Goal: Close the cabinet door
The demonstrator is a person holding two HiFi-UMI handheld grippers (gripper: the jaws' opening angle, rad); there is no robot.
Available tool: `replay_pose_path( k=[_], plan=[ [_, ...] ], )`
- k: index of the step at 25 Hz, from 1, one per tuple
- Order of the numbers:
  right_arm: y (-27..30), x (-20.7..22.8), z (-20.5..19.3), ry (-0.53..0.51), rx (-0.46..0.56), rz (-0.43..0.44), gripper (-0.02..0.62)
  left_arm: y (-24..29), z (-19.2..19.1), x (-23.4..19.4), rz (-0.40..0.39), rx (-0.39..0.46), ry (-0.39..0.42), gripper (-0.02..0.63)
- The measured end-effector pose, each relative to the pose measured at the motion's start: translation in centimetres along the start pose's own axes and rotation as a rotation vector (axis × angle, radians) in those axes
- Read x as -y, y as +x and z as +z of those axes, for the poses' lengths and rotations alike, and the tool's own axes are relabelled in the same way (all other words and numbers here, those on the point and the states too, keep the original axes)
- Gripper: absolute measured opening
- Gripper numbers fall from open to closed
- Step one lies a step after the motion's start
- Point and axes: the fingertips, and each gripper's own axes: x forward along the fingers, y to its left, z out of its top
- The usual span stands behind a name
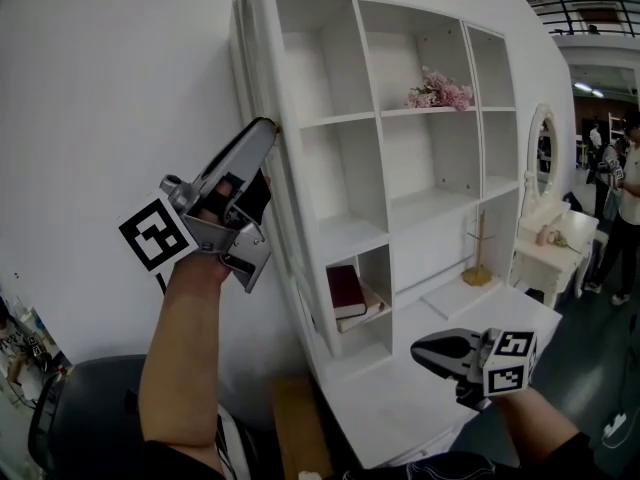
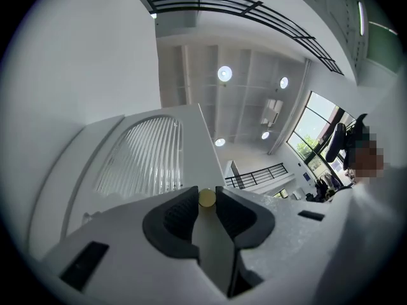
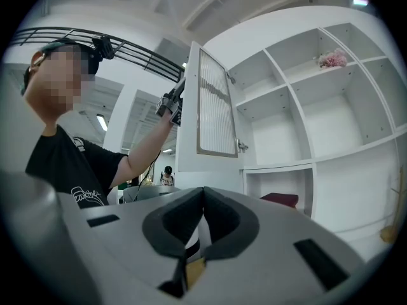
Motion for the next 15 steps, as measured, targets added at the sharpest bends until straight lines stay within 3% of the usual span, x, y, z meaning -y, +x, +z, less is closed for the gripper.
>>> replay_pose_path(
  k=[15],
  plan=[
    [2.0, 0.9, -2.2, 0.065, 0.01, -0.014, 0.003, -0.2, -0.1, 0.2, -0.034, 0.002, 0.062, 0.083]
  ],
)
